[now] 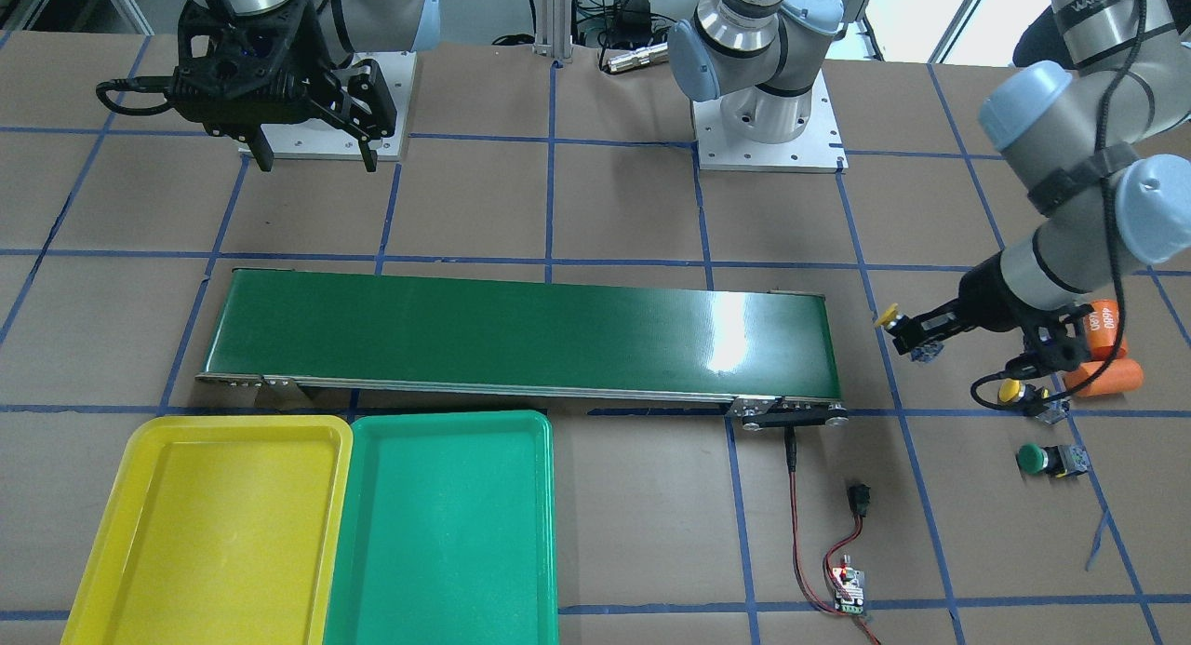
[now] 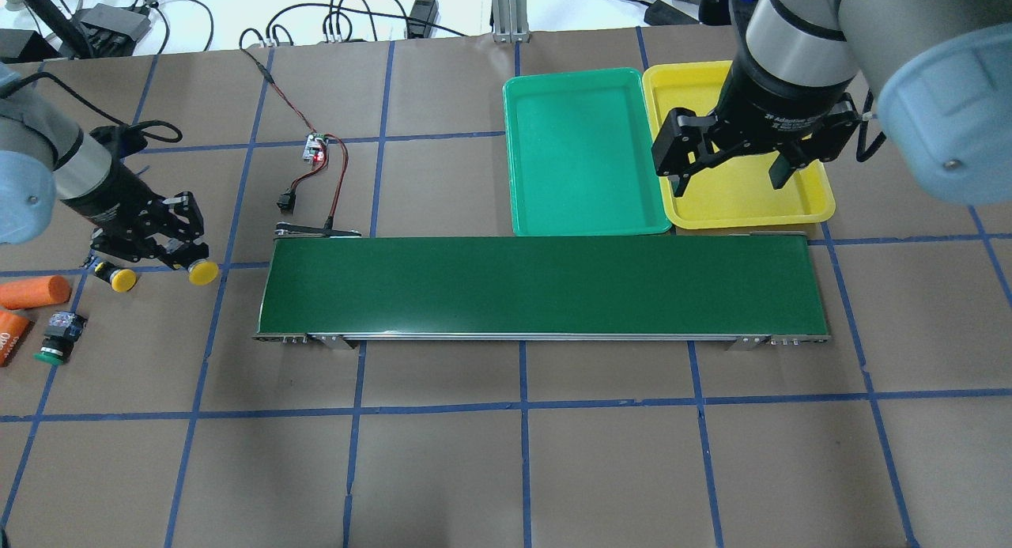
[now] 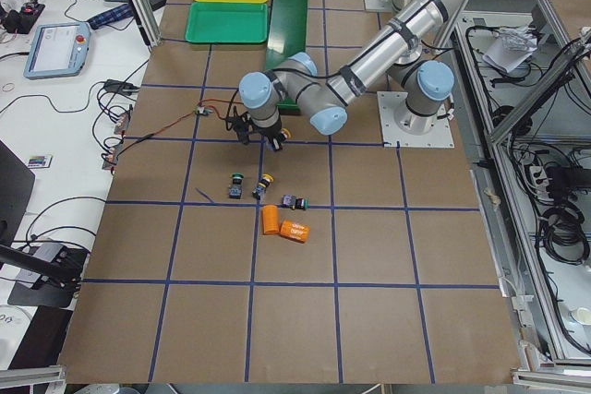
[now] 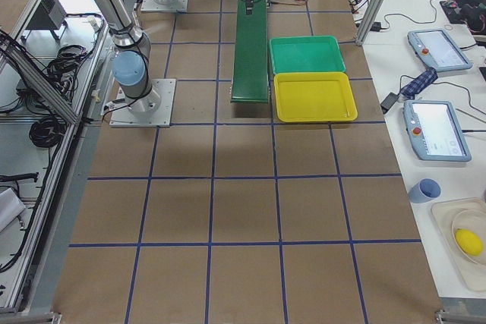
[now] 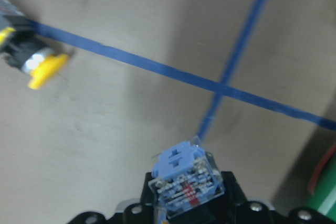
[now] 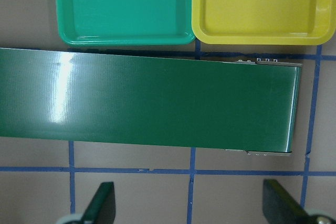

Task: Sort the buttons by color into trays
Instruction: 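Carry the yellow button to the belt start and release it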

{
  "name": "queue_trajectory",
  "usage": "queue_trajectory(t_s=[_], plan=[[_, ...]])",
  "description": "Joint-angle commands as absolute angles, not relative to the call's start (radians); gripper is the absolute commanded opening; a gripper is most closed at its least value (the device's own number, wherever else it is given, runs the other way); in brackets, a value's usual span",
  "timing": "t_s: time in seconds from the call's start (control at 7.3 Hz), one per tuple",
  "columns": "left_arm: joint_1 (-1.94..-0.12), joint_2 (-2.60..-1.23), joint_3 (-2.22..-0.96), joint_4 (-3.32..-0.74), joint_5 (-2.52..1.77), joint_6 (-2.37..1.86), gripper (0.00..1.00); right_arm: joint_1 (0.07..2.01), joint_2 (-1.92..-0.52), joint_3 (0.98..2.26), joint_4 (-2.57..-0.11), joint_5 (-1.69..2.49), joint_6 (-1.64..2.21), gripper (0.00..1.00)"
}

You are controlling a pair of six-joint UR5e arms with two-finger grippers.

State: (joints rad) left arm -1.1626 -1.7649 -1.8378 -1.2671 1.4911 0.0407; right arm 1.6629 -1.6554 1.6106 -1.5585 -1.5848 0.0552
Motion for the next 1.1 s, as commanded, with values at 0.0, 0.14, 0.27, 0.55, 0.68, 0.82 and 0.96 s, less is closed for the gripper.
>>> queue_trajectory(t_s=[0.0,0.14,0.27,0.55,0.68,0.82,0.96], plan=[[-1.317,-1.752,-1.859,-1.269,1.471,-0.302,0.00,1.663,-1.657,1.611,-1.559,-1.585,0.055,1.00],[-1.353,-1.767,-1.858,-1.264,1.473,-0.427,0.00,1.663,-1.657,1.612,-1.559,-1.585,0.055,1.00],[-1.361,-1.769,-1.864,-1.267,1.477,-0.501,0.00,1.663,-1.657,1.611,-1.559,-1.586,0.055,1.00],[-1.361,-1.764,-1.896,-1.273,1.479,-0.539,0.00,1.663,-1.657,1.612,-1.559,-1.588,0.054,1.00],[-1.361,-1.778,-1.911,-1.258,1.470,-0.566,0.00,1.663,-1.657,1.612,-1.559,-1.588,0.054,1.00],[-1.370,-1.787,-1.911,-1.246,1.465,-0.604,0.00,1.663,-1.655,1.612,-1.560,-1.586,0.054,1.00],[-1.373,-1.790,-1.913,-1.247,1.479,-0.594,0.51,1.658,-1.655,1.612,-1.560,-1.585,0.054,1.00]])
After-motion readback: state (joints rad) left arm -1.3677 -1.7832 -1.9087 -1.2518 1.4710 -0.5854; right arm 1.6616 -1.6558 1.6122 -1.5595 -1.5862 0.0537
